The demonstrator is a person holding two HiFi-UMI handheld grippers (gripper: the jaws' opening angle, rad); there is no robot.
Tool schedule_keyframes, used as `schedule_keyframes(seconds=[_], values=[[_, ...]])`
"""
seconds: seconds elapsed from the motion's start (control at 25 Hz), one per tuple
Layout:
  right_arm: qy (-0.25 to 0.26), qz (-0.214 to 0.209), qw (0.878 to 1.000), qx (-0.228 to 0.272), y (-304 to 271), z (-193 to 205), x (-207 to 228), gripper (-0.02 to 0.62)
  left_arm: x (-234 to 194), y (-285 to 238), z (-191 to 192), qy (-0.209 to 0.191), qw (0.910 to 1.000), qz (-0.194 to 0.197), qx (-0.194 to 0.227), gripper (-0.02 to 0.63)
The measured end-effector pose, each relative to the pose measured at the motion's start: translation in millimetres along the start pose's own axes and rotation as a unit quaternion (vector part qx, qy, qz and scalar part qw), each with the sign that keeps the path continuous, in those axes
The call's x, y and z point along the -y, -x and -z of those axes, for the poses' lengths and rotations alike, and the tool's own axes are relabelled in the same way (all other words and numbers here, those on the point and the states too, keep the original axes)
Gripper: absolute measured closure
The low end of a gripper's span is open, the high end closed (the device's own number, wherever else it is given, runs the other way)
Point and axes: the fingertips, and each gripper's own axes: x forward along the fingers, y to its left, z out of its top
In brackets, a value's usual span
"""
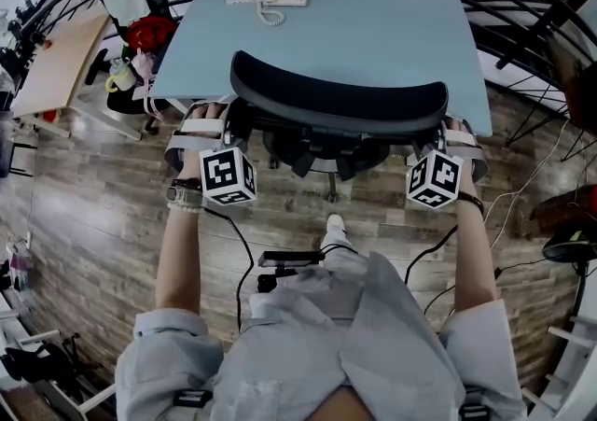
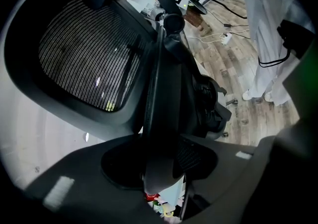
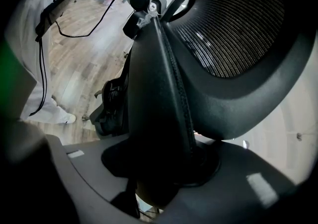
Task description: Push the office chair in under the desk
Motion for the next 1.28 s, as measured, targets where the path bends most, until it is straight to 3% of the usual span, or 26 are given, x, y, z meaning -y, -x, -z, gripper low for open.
schedule_keyframes(seconds=[0.96,1.28], values=[[0.0,-0.001,1.0,0.014,-10.2,-2.8,6.3,0.396,-5.7,-10.7,5.1,0.007,0.9994,-0.009,-0.033,0.436],[-0.005,-0.014,1.0,0.025,-7.1,-3.2,2.1,0.353,-0.5,-8.0,5.0,-0.008,0.9993,0.006,-0.037,0.434]])
